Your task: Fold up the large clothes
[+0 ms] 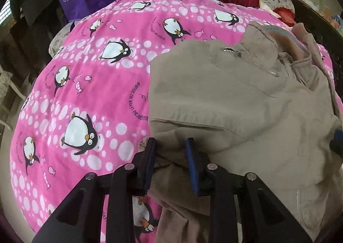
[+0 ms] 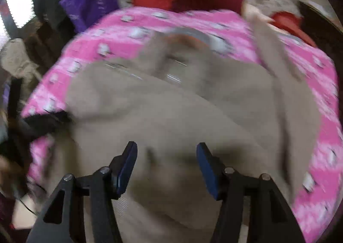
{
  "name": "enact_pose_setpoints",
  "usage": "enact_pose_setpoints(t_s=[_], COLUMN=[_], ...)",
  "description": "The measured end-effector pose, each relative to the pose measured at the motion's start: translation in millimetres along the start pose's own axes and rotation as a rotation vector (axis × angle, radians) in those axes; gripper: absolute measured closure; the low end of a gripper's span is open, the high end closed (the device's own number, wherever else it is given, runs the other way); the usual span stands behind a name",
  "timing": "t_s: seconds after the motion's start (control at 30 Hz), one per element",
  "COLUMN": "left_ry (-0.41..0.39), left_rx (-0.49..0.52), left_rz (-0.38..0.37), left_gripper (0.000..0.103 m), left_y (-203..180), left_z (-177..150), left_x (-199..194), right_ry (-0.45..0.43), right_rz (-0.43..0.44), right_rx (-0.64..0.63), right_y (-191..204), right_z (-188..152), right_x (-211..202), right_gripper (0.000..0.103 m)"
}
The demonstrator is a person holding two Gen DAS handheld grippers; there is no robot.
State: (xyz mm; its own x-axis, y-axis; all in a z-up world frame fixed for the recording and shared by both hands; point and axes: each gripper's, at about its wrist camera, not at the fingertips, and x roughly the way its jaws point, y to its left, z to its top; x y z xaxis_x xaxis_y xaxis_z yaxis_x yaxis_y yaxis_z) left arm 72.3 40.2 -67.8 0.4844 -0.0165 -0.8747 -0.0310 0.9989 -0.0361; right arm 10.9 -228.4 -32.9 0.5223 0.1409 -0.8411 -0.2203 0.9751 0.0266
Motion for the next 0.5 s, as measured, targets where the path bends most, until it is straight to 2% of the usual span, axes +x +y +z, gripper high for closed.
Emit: enact_pose_setpoints(t_s=[0.07, 0.13, 0.2, 0.27, 0.3, 0.33, 0.43, 0.5], left_ry=[0.001, -0.004, -0.039, -0.085, -0.106, -0.122, -0.125, -0.104], left_rx=[-0.004, -0.004, 0.005, 0.008, 0.008, 0.008, 0.0, -0.009], left_rz=[0.006, 0.01, -0.006, -0.012, -0.022, -0.035, -0.066, -0.086], left_gripper=[0.087, 0.087, 0.087, 0.087, 0.087, 0.087, 0.086, 0.085], left_y=[-5.1, -11.2, -18.1, -21.8, -23.4, -25.5, -31.1, -35.5], left_z=[2.0, 5.0, 10.0, 14.8, 17.9, 21.0, 26.8, 27.1], left_x=[-3.2, -11.1, -29.0, -47.7, -56.7, -64.2, -71.5, -67.5], right_ry=[0.038, 0.066, 0.063, 0.012, -0.042, -0.08, -0.179, -0.212], right_rz=[-0.061, -0.087, -0.031, 0.05, 0.078, 0.068, -0.032, -0.097], right_rx=[0.044, 0.11, 0.164, 0.18, 0.182, 0.181, 0.198, 0.215], right_y=[-29.0, -53.7, -62.1, -64.8, -68.3, -72.2, -93.2, -108.0], right_z=[-15.9, -26.8, -27.4, -18.9, -10.2, -1.1, 31.6, 53.0], right_x=[8.1, 27.4, 26.3, 7.4, -6.8, -16.4, -31.3, -26.6], right_gripper=[0.043, 0.053, 0.053, 0.053, 0.05, 0.044, 0.033, 0.028])
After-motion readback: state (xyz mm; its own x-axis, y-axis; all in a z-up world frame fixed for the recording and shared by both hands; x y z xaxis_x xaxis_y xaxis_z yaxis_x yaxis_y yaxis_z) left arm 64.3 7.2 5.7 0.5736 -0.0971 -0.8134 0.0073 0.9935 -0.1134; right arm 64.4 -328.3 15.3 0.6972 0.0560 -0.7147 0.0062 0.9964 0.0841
